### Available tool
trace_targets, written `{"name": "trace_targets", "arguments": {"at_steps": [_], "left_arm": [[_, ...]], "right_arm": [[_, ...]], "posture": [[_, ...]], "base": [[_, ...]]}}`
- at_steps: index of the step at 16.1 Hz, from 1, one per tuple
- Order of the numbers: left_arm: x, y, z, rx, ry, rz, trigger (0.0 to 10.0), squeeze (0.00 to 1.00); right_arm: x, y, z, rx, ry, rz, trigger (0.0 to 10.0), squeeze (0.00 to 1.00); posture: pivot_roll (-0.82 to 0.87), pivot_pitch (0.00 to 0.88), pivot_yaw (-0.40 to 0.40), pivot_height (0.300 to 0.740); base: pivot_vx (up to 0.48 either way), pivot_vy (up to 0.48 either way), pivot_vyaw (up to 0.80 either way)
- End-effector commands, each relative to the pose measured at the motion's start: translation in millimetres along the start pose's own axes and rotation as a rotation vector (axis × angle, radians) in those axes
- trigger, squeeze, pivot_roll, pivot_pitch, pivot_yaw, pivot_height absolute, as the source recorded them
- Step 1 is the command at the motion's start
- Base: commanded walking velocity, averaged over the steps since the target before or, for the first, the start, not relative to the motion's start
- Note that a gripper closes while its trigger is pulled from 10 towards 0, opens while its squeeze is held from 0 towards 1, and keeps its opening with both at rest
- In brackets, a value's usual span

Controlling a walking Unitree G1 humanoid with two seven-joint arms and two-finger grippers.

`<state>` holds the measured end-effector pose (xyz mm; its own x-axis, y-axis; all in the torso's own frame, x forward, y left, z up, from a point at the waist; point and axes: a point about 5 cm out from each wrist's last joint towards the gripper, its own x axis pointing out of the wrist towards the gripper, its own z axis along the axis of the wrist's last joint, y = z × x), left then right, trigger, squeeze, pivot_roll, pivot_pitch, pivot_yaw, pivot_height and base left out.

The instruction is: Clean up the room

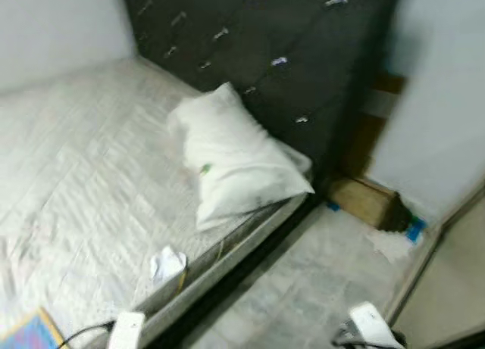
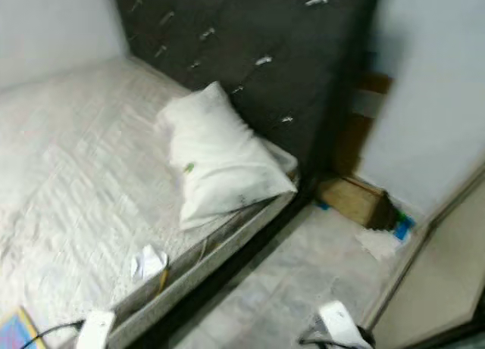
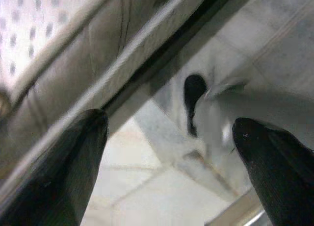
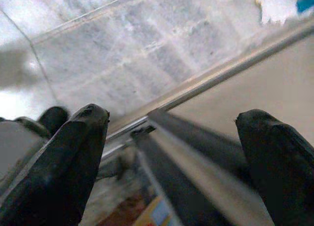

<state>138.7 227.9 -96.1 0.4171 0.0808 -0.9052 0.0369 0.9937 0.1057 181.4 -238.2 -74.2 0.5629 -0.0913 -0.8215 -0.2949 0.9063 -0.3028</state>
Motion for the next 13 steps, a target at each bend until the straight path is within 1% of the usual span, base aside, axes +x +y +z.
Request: {"name": "trace_targets", "arguments": {"at_steps": [1,5,12,13], "left_arm": [[1.1,-3.1,8.3,0.022,-0.022,-0.003,10.0,0.0],[1.2,-3.5,9.5,0.028,-0.028,-0.003,10.0,0.0],[1.3,-5.1,11.3,0.022,-0.044,-0.014,10.0,0.0],[1.3,-5.4,11.5,0.027,-0.045,-0.021,10.0,0.0]], "right_arm": [[-1.9,-1.5,-8.1,-0.007,0.015,-0.002,10.0,0.0],[-1.9,-1.8,-7.4,-0.012,0.01,0.001,10.0,0.0],[-1.9,-2.0,-6.7,-0.006,0.004,0.011,10.0,0.0],[-1.9,-1.8,-6.1,-0.009,0.0,0.016,10.0,0.0]], "posture": [[-0.01,0.0,-0.031,0.74],[-0.01,0.0,-0.033,0.74],[-0.01,0.0,-0.035,0.74],[-0.01,0.0,-0.035,0.74]], "base": [[0.0,0.0,0.8],[0.0,0.0,0.8],[0.0,0.0,0.0],[0.0,0.0,0.4]]}}
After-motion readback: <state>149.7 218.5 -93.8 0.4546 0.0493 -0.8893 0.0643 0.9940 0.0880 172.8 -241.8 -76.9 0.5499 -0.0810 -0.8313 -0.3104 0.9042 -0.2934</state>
